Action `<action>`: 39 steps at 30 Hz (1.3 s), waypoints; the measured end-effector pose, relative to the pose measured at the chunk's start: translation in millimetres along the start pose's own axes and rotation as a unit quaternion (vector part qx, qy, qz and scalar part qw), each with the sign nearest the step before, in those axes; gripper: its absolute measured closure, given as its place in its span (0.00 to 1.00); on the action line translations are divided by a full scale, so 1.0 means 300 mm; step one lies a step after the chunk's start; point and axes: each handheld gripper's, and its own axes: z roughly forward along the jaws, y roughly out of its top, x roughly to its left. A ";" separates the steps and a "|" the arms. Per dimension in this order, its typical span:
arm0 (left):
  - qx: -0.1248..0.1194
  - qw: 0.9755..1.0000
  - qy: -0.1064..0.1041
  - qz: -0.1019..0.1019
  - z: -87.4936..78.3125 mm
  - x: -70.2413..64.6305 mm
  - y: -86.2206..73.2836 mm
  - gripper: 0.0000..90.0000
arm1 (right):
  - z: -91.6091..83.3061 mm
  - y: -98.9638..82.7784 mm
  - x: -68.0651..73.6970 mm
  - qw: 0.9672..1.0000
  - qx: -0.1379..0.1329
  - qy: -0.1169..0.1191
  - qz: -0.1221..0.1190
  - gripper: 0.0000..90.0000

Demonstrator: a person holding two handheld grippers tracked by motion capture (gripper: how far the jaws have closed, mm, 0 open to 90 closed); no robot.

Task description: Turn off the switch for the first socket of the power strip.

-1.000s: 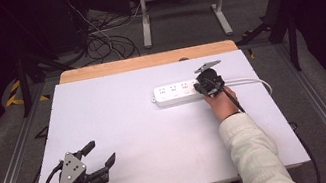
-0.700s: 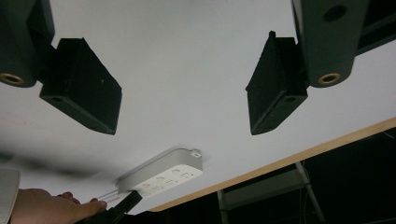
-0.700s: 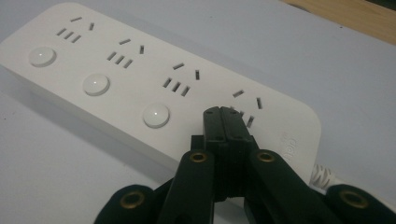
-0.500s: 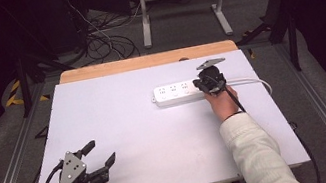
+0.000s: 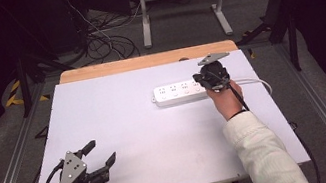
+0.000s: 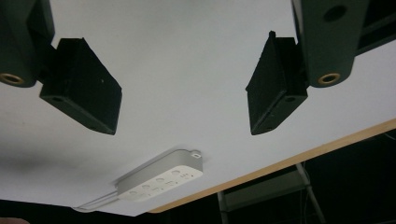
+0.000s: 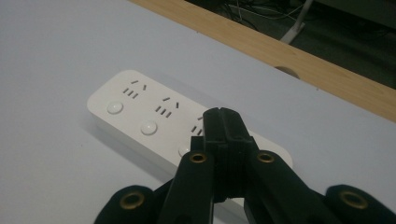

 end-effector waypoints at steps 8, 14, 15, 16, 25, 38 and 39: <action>0.000 1.000 0.001 0.000 0.001 0.002 0.000 0.30 | -0.050 0.029 0.001 1.000 -0.016 0.007 0.002 1.00; 0.000 1.000 0.001 -0.002 -0.001 0.001 0.000 0.30 | -0.080 0.038 0.006 1.000 -0.027 0.012 0.002 1.00; 0.000 1.000 0.001 -0.002 -0.001 0.001 0.000 0.30 | -0.085 0.038 0.005 1.000 -0.028 0.015 0.000 1.00; 0.000 1.000 0.001 -0.002 -0.001 0.001 0.000 0.30 | -0.090 0.038 0.006 0.999 -0.029 0.017 -0.002 1.00; 0.000 1.000 -0.001 -0.007 -0.006 0.000 0.002 0.29 | -0.169 0.040 0.028 0.997 -0.051 0.064 -0.016 0.73; 0.006 1.000 -0.016 -0.008 -0.008 -0.005 0.008 0.30 | -0.331 -0.013 0.074 0.990 -0.078 0.104 -0.053 0.48; 0.006 1.000 -0.016 -0.009 -0.009 -0.006 0.008 0.30 | -0.343 -0.020 0.078 0.990 -0.080 0.106 -0.057 0.45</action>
